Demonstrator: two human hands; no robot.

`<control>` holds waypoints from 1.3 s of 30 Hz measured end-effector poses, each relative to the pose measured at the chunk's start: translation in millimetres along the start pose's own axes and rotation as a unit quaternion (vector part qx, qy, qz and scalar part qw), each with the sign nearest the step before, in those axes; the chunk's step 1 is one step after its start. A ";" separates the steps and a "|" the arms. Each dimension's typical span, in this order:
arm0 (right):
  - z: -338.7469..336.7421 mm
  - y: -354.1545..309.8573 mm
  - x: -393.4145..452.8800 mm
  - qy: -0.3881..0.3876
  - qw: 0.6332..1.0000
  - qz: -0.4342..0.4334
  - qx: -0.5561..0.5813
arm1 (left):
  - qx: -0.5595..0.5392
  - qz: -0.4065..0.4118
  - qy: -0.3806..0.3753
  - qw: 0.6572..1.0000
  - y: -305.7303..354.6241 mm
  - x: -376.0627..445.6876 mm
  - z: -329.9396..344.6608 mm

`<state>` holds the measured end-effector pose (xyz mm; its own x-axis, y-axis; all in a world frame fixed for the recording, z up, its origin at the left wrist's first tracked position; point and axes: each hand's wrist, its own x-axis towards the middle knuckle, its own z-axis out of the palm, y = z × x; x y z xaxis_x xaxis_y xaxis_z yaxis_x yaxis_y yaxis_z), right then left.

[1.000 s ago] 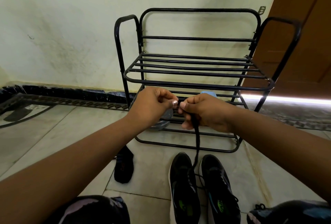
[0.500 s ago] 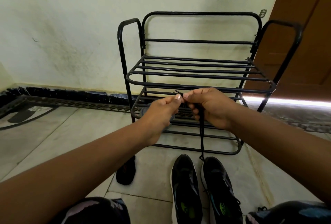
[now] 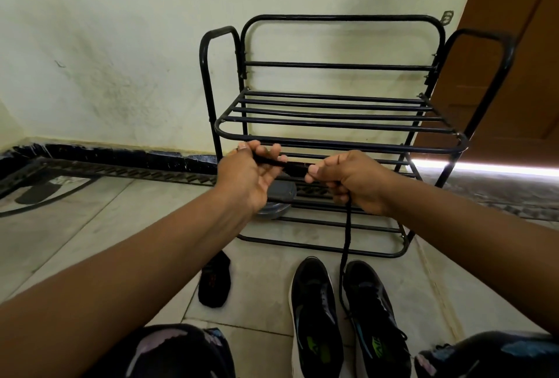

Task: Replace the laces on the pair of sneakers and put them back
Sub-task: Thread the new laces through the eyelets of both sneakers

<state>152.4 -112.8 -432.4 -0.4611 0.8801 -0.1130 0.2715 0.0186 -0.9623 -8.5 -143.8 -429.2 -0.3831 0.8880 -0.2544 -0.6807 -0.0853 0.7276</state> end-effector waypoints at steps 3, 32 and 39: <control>-8.2 -0.4 0.3 -0.016 1.000 0.004 -0.015 | -0.041 -0.011 0.000 0.999 12.2 4.2 -4.9; -24.3 17.0 -10.7 -0.047 0.988 0.047 -0.136 | 0.706 0.073 -0.116 0.695 26.2 -0.1 -61.4; -23.7 18.8 -10.7 -0.022 0.985 0.056 -0.162 | 0.627 0.094 -0.050 0.772 22.6 -1.4 -67.8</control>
<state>182.5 -110.7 -443.4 -0.4480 0.8636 -0.2314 0.5748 0.0800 -0.8144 -65.7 -177.6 -455.7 -0.3092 0.9487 -0.0652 0.5444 0.2328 0.8059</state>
